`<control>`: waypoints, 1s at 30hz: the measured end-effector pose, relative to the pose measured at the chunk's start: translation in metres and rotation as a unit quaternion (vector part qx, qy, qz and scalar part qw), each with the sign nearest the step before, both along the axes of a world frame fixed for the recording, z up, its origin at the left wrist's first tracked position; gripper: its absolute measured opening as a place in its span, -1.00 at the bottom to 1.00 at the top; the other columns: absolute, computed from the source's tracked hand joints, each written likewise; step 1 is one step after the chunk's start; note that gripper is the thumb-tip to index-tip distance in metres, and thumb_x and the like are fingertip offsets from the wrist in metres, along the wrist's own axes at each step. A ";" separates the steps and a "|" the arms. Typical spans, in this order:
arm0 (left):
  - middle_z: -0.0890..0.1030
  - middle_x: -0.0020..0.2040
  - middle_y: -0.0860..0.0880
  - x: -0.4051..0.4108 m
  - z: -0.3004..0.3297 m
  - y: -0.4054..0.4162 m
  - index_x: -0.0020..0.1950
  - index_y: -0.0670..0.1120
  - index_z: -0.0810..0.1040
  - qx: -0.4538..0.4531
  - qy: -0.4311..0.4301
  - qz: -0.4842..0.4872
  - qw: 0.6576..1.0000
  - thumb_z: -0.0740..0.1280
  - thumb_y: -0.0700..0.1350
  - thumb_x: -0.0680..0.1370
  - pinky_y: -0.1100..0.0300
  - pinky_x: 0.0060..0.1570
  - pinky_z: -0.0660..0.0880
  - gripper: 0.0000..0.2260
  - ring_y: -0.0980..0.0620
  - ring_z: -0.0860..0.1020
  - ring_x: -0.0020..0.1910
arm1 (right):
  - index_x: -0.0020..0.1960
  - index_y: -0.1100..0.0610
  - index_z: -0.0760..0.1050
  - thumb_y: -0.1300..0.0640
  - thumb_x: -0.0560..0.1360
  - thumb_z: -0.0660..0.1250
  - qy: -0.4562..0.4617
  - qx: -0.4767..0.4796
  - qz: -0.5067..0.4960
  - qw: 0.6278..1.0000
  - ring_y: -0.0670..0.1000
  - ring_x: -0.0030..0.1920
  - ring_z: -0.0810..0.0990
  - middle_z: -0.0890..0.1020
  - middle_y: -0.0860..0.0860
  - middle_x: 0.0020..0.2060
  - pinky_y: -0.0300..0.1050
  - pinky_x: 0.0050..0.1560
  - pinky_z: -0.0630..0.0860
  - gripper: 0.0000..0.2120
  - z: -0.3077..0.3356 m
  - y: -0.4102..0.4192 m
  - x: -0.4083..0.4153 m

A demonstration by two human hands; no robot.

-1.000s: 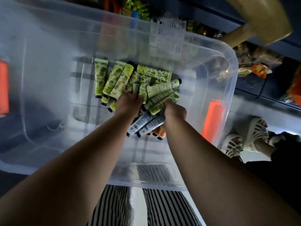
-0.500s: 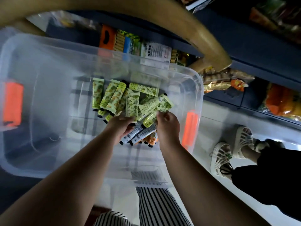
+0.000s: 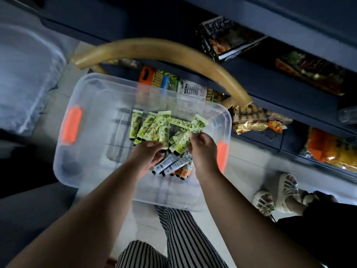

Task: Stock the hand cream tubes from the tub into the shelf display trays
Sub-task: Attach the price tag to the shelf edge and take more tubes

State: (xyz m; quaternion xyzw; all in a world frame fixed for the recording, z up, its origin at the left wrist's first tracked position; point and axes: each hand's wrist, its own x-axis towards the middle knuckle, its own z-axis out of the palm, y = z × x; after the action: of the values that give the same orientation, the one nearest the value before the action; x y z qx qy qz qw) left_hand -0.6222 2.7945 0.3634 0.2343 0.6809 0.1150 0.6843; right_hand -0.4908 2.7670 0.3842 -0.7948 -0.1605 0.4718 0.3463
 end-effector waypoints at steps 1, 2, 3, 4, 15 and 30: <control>0.52 -0.17 -0.11 0.000 0.008 -0.001 0.18 -0.30 0.47 0.010 -0.005 -0.007 1.000 0.26 -0.19 0.55 0.24 -0.06 0.54 -0.74 0.06 0.52 -0.19 | -0.11 0.27 0.49 0.09 0.51 0.29 -0.001 0.005 0.009 1.000 0.02 -0.26 0.42 0.45 0.01 -0.37 -0.14 -0.18 0.32 -0.79 0.006 0.001 -0.002; 0.52 -0.18 -0.09 0.001 0.016 -0.001 0.22 -0.31 0.44 0.019 -0.013 -0.006 1.000 0.25 -0.21 0.56 0.22 -0.02 0.52 -0.72 0.07 0.51 -0.20 | -0.11 0.24 0.49 0.09 0.51 0.29 -0.001 0.010 0.018 1.000 0.02 -0.26 0.42 0.45 0.00 -0.38 -0.15 -0.19 0.32 -0.81 0.012 0.002 -0.003; 0.51 -0.19 -0.06 0.000 0.024 -0.002 0.26 -0.32 0.41 0.027 -0.025 0.003 0.999 0.24 -0.23 0.56 0.17 0.02 0.50 -0.71 0.08 0.50 -0.21 | -0.11 0.22 0.50 0.09 0.52 0.29 0.000 0.015 0.026 1.000 0.01 -0.27 0.42 0.45 -0.01 -0.38 -0.16 -0.20 0.31 -0.81 0.018 0.001 -0.005; 0.50 -0.20 -0.04 -0.002 0.032 -0.003 0.29 -0.33 0.39 0.034 -0.036 0.010 0.999 0.23 -0.25 0.57 0.12 0.07 0.46 -0.69 0.08 0.50 -0.22 | -0.10 0.23 0.50 0.08 0.52 0.29 -0.001 0.022 0.030 0.999 0.00 -0.29 0.41 0.45 -0.02 -0.38 -0.17 -0.21 0.30 -0.81 0.024 0.001 -0.007; 0.51 -0.11 -0.19 -0.023 0.136 -0.008 -0.18 -0.16 0.35 0.069 -0.122 0.054 0.989 0.22 -0.38 0.51 0.05 -0.02 0.50 -0.84 -0.06 0.50 -0.18 | -0.10 0.19 0.53 0.10 0.50 0.30 0.061 0.112 0.001 0.992 0.20 -0.05 0.56 0.58 0.18 -0.17 0.12 0.09 0.47 -0.85 0.114 0.003 -0.008; 0.63 -0.03 -0.20 -0.075 0.345 0.078 0.13 -0.01 0.43 0.278 -0.226 -0.072 0.931 0.20 -0.17 0.58 0.04 -0.24 0.62 -0.85 -0.15 0.66 -0.24 | -0.20 0.08 0.53 0.19 0.50 0.28 0.122 0.338 0.094 0.928 0.00 -0.17 0.54 0.59 0.03 -0.22 0.09 0.02 0.51 -0.88 0.324 0.082 -0.048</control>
State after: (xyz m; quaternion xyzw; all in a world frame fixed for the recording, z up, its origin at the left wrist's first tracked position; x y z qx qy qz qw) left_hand -0.6969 2.8729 0.7088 0.4316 0.4298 0.2998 0.7342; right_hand -0.5389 2.8495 0.7078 -0.5484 -0.3411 0.5130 0.5655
